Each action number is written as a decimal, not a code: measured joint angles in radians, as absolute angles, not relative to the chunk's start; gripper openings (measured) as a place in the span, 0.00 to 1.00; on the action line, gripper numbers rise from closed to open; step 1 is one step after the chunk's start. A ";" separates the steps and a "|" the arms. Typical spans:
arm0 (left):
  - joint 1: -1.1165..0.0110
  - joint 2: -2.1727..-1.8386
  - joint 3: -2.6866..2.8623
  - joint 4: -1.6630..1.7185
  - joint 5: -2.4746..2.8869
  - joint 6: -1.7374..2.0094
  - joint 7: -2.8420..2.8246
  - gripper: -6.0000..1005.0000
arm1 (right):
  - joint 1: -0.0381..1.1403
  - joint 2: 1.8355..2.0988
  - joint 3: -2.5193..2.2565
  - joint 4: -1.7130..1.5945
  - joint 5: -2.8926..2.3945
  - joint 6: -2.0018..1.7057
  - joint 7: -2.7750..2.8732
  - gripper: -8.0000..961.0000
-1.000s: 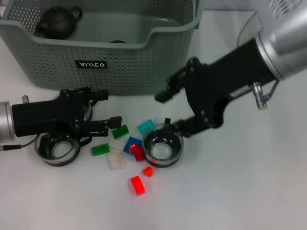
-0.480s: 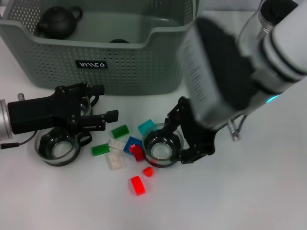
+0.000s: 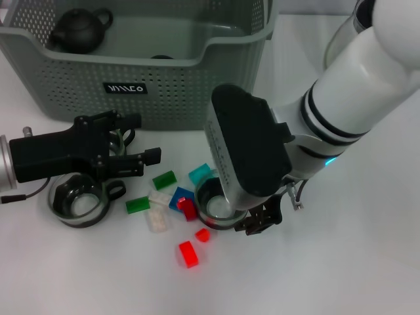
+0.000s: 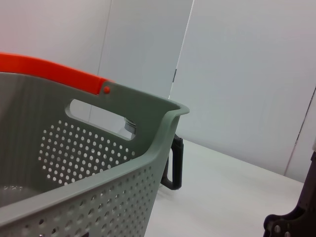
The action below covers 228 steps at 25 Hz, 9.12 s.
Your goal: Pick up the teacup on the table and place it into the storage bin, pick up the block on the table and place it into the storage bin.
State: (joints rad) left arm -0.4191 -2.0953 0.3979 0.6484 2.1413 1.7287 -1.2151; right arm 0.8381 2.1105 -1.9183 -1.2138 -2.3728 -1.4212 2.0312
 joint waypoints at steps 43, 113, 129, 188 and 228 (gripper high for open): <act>-0.415 -2.098 0.397 0.644 2.141 1.720 -1.213 0.87 | 0.886 2.119 -2.040 -1.104 -2.339 -1.342 2.074 0.81; -0.428 -2.092 0.394 0.649 2.137 1.723 -1.201 0.87 | 1.153 2.096 -1.148 -1.115 -2.303 -1.167 2.153 0.06; -0.423 -2.091 0.383 0.645 2.126 1.720 -1.180 0.87 | 1.321 2.111 -1.371 -0.509 -2.260 -0.701 1.981 0.06; -0.411 -2.076 0.366 0.697 2.126 1.776 -1.185 0.87 | 0.755 2.098 -1.353 -1.319 -1.836 -1.136 1.915 0.83; -0.395 -2.169 0.822 1.424 2.697 1.904 -1.502 0.87 | 0.676 2.091 -1.105 -0.934 -1.833 -1.731 1.717 0.82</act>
